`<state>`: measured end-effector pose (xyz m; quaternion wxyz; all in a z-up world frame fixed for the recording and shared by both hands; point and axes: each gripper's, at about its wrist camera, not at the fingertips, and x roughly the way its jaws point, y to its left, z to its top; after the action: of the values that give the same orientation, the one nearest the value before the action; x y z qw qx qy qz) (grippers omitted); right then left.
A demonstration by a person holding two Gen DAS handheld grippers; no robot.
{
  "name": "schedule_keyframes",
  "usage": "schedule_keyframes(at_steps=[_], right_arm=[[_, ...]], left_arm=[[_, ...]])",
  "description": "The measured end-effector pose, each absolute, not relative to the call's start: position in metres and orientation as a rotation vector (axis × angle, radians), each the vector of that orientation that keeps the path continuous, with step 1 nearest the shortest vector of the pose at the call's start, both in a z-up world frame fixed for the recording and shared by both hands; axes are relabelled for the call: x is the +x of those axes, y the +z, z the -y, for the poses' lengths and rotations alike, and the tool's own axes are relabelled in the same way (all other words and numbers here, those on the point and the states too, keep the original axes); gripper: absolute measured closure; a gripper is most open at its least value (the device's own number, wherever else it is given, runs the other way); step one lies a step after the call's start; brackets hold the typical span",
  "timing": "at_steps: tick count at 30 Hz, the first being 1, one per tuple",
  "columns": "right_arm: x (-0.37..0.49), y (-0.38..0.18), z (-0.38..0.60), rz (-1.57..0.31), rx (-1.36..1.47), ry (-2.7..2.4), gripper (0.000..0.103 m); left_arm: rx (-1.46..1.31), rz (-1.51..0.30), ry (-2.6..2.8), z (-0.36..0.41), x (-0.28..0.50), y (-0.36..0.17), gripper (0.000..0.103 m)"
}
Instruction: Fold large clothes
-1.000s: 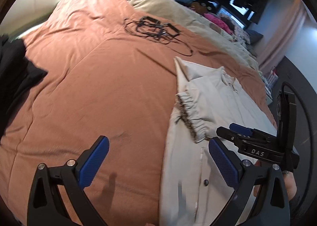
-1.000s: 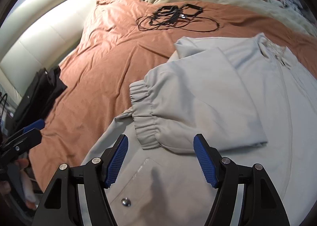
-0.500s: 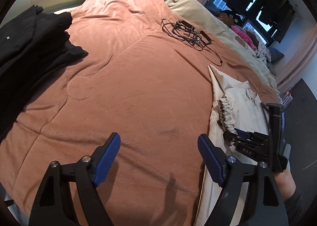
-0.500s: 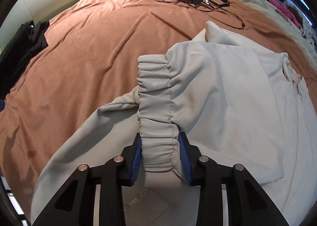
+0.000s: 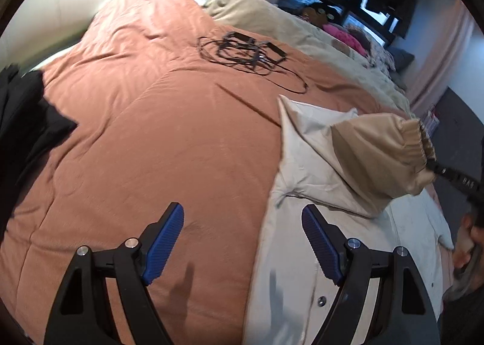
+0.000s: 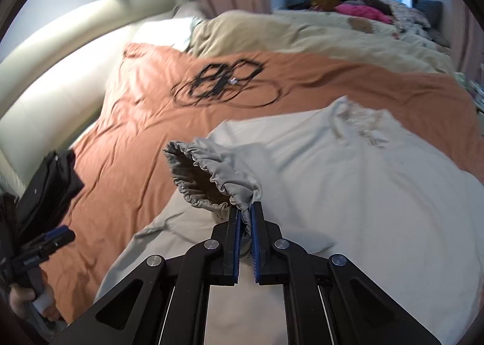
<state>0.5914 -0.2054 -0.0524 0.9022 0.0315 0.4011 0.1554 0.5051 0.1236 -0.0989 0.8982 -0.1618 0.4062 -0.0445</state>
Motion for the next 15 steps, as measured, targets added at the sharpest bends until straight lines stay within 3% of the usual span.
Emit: schedule_keyframes(at_steps=[13,14,15], right_arm=[[0.592,-0.056,0.343,-0.837,0.209,0.037,0.097],[0.59,-0.06,0.356,-0.84,0.23,-0.009,0.093],[0.589,-0.063,0.365,-0.841,0.256,-0.015,0.072]], left_arm=[[-0.173,-0.893,-0.174,-0.057,0.546,-0.1,0.021],[-0.172,-0.896,-0.179,-0.054,0.549,-0.101,0.021],[-0.171,-0.9,-0.182,-0.052,0.551,-0.103,0.021]])
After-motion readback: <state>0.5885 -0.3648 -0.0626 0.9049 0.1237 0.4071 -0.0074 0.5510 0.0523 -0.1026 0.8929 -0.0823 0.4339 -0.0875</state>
